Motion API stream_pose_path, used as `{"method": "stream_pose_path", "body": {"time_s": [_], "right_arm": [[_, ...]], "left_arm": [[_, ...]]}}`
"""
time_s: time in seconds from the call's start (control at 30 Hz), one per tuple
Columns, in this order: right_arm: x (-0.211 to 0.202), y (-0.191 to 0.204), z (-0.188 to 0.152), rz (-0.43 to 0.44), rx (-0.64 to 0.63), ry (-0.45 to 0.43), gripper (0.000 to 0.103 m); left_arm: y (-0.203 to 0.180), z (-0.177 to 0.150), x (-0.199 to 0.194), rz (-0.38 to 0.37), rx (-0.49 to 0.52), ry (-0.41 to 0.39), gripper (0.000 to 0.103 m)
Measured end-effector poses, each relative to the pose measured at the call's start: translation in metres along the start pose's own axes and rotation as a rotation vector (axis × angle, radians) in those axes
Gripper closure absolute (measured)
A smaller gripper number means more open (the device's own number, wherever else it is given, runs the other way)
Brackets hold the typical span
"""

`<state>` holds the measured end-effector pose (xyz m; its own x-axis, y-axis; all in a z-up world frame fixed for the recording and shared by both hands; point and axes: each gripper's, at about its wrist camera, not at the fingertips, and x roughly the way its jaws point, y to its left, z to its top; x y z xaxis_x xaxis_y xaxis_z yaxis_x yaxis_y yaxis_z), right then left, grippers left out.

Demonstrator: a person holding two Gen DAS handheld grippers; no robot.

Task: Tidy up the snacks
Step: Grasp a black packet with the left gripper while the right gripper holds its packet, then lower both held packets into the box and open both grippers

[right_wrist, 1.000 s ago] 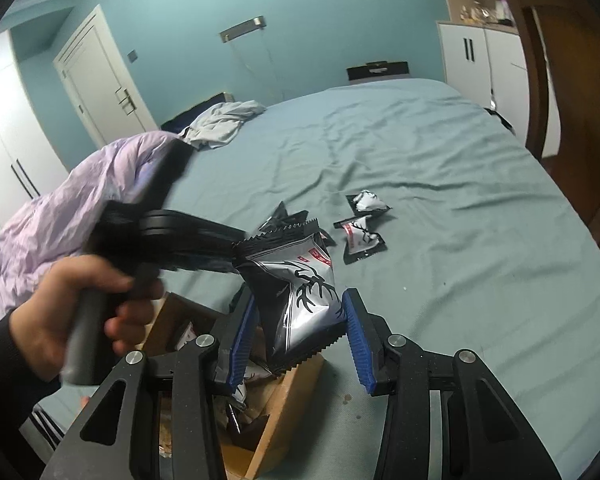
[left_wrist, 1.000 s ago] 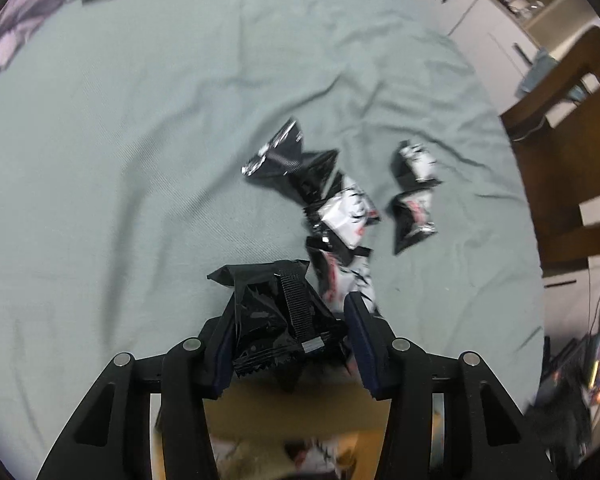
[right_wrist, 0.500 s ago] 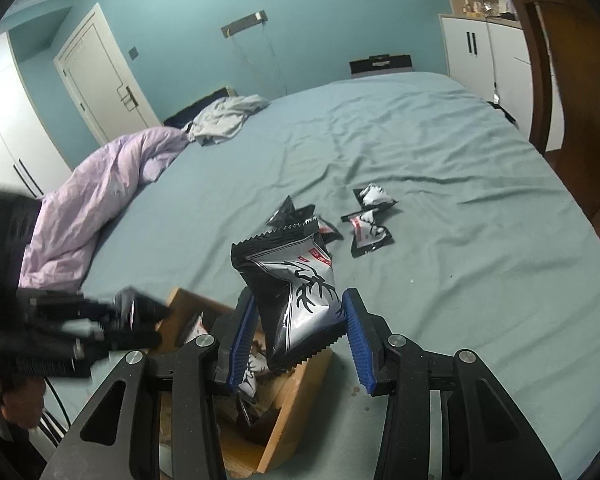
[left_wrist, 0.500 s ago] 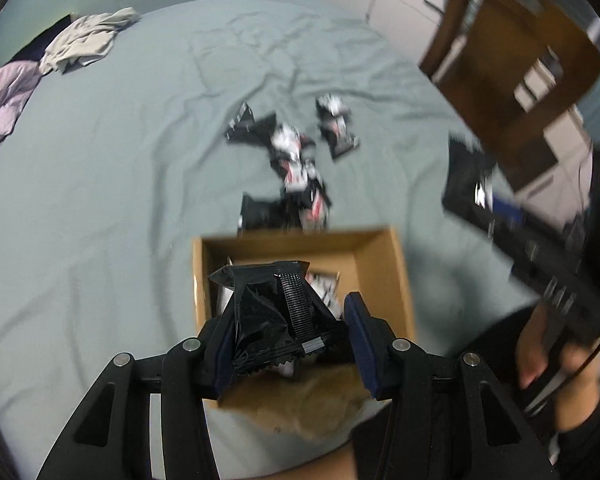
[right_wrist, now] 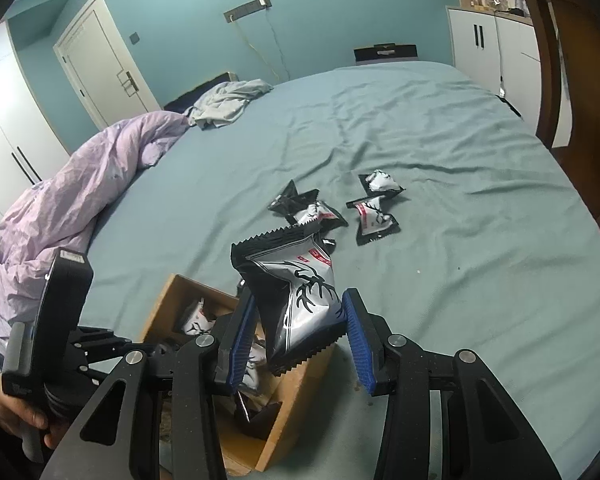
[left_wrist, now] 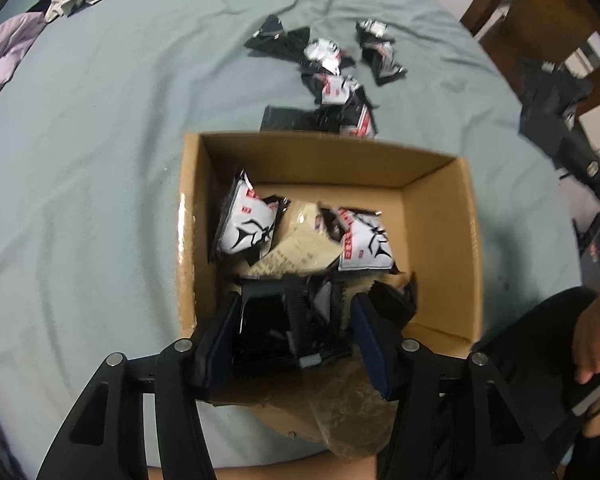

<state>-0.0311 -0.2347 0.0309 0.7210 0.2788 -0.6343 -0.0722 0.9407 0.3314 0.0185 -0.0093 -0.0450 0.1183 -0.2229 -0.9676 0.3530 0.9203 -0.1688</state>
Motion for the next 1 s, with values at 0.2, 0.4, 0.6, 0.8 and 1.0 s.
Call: {"method": "stream_pose_path", "body": {"time_s": [0.2,0.4,0.6,0.8,1.0], "right_arm": [[0.009,0.006,-0.002,0.047,-0.031,0.053,0.061],[0.03,0.029,-0.008,0.183,-0.111,0.218,0.061],[0.055,0.05,-0.016,0.253,-0.174,0.355,0.061],[0.076,0.059,-0.02,0.191,-0.206,0.454,0.06],[0.08,0.065,-0.024,0.232,-0.213,0.505,0.041]], "left_arm": [[0.01,0.006,-0.05,0.024,-0.049,-0.208,0.023],[0.024,0.009,-0.058,0.179,-0.062,-0.262,0.02],[0.037,0.013,-0.048,0.194,-0.102,-0.226,0.02],[0.041,0.011,-0.057,0.242,-0.113,-0.27,0.02],[0.041,0.011,-0.051,0.245,-0.109,-0.242,0.02]]}}
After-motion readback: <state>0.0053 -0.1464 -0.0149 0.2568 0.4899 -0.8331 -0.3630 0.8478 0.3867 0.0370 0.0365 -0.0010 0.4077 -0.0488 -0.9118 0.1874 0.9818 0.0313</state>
